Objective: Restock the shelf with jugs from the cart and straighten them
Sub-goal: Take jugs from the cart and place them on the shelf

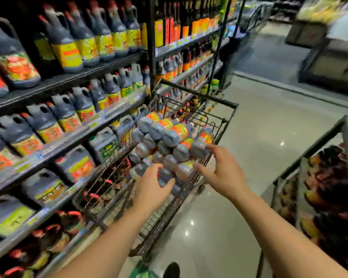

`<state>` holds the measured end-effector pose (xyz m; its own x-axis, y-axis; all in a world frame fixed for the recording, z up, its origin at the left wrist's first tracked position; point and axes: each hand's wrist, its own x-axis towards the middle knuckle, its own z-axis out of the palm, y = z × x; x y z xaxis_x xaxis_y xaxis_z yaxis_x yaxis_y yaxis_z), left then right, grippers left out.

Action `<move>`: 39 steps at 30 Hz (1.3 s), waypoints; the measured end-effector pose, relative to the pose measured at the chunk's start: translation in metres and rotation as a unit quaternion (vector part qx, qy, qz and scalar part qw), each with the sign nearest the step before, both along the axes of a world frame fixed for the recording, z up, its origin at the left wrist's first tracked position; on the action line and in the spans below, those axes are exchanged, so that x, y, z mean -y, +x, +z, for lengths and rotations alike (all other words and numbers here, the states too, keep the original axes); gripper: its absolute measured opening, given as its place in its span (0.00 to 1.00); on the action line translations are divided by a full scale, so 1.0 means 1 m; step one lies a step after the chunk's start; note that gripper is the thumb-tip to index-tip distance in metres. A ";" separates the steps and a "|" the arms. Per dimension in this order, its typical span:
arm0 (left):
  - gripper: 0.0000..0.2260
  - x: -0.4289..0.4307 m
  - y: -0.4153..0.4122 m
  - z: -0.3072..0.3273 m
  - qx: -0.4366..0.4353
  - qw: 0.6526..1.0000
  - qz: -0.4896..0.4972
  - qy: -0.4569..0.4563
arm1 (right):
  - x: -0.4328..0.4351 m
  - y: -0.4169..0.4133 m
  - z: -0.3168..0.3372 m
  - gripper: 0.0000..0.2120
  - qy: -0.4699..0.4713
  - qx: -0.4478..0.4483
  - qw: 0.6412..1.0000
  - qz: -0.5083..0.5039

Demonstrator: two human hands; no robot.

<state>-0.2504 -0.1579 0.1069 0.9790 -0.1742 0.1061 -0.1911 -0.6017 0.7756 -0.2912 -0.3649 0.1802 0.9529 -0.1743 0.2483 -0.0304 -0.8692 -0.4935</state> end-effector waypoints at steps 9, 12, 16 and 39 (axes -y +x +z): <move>0.17 0.044 0.075 -0.061 -0.128 0.992 0.010 0.000 | 0.083 0.101 -0.041 0.36 -0.160 -0.124 0.979 0.006; 0.16 0.045 0.093 -0.076 -0.159 0.987 0.027 0.010 | 0.099 0.133 -0.053 0.40 -0.186 -0.152 0.971 0.024; 0.20 0.046 0.102 -0.100 -0.219 0.974 0.061 0.009 | 0.117 0.164 -0.069 0.43 -0.227 -0.176 0.954 0.083; 0.40 0.108 0.042 -0.190 -0.413 0.867 0.255 0.113 | 0.218 0.306 -0.167 0.45 -0.224 -0.169 0.879 0.386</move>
